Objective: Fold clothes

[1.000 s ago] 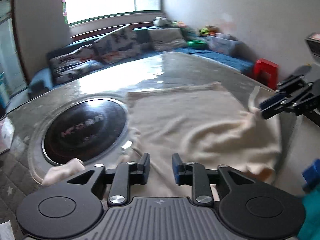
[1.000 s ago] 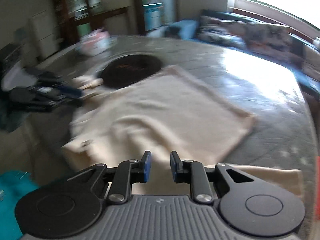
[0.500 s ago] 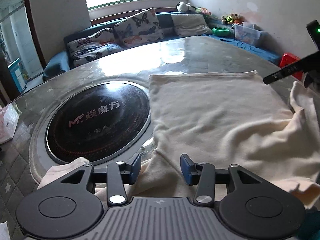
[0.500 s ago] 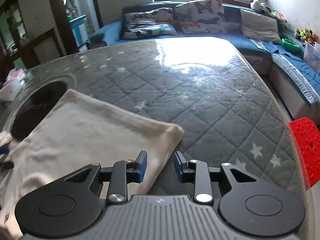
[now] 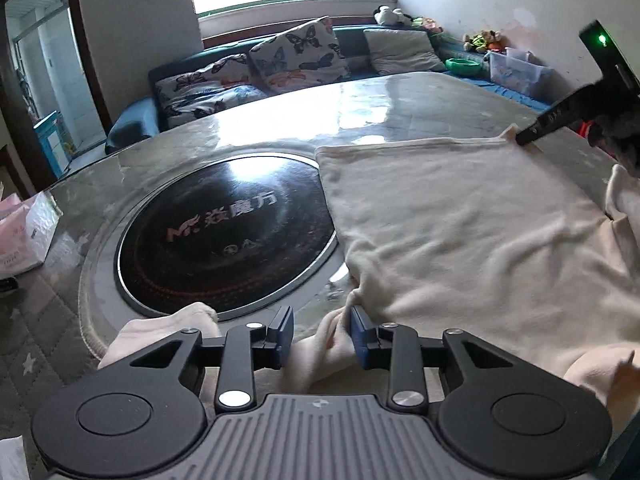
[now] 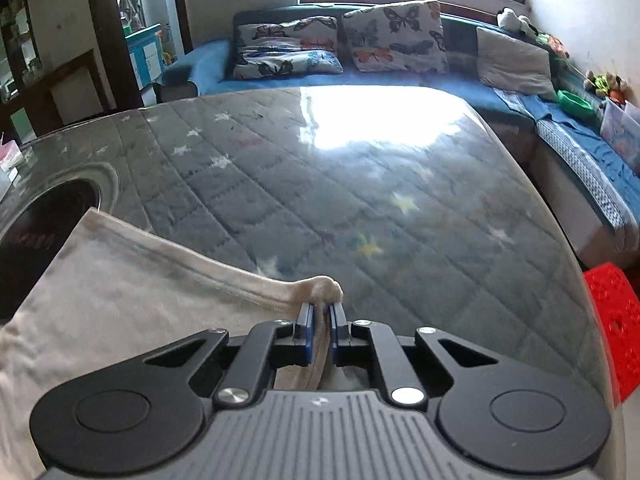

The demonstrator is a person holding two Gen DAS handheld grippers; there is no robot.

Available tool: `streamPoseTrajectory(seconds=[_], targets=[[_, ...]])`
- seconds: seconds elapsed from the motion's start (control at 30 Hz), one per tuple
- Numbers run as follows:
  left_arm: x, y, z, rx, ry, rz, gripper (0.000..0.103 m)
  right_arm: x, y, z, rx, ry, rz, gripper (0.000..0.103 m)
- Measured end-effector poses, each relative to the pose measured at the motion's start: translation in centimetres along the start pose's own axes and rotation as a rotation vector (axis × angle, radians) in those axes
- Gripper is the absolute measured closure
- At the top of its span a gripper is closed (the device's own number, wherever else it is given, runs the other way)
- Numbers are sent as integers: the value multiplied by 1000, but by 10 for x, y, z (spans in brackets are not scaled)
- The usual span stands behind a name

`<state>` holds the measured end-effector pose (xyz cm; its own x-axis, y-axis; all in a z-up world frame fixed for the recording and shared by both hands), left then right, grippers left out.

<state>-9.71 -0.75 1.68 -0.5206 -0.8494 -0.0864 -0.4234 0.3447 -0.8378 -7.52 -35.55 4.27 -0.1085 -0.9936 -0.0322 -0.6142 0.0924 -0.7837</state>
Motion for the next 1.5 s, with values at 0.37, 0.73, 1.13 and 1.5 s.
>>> streamPoseTrajectory(seconds=[0.37, 0.73, 1.13, 1.5], targets=[[-18, -3, 8, -12, -64, -41, 66, -32, -36, 65, -1, -8, -82, 96], [-13, -47, 21, 30, -26, -73, 64, -47, -52, 43, 20, -87, -156, 81], [0, -84, 101, -16, -60, -87, 64, -109, 12, -29, -30, -329, -303, 66], [-7, -94, 152, -70, -138, -89, 64, -113, 49, -56, -9, -336, -320, 65]])
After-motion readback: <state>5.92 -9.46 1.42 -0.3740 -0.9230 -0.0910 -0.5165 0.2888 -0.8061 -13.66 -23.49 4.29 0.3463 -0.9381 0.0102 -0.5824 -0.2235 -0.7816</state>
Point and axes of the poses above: each gripper's, at about its wrist camera, not at the fingertips, and z roughly the way its jaws point, x to its right, y to its underside, the point moved 2 cm from there along z, roughly the way its jaws point, and after that the axes turned 12 degrees about x, right-handed, at the moved point
